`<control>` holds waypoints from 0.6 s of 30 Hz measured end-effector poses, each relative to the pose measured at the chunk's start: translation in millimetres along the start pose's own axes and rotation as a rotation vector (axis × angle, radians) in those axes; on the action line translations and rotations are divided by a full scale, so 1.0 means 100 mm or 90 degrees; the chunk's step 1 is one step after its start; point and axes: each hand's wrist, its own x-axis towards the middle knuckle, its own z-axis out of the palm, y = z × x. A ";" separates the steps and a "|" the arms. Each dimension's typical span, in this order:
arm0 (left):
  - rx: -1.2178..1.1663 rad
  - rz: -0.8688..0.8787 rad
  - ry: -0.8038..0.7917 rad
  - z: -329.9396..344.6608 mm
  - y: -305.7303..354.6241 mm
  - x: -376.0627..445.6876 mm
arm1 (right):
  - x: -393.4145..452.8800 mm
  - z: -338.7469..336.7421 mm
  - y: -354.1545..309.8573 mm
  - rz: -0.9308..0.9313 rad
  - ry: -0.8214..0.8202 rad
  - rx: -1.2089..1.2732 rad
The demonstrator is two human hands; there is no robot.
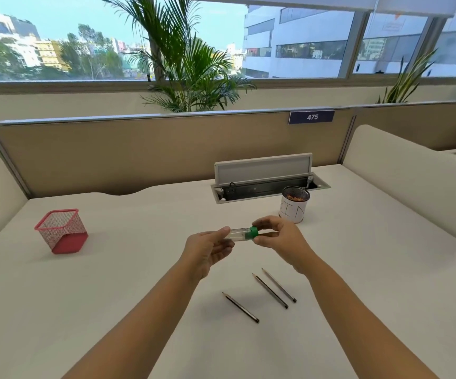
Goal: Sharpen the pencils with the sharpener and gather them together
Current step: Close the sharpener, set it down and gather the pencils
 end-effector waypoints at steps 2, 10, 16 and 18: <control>0.006 -0.009 0.001 -0.04 -0.01 -0.01 | -0.03 0.03 0.00 0.002 0.000 -0.005; -0.028 -0.062 -0.043 -0.16 -0.02 -0.07 | -0.08 0.12 0.03 -0.019 -0.012 -0.045; -0.033 -0.010 -0.044 -0.16 -0.03 -0.05 | -0.03 0.09 0.08 -0.023 -0.024 -0.026; -0.036 0.012 -0.043 -0.16 -0.05 -0.06 | -0.02 0.09 0.10 -0.021 -0.026 -0.012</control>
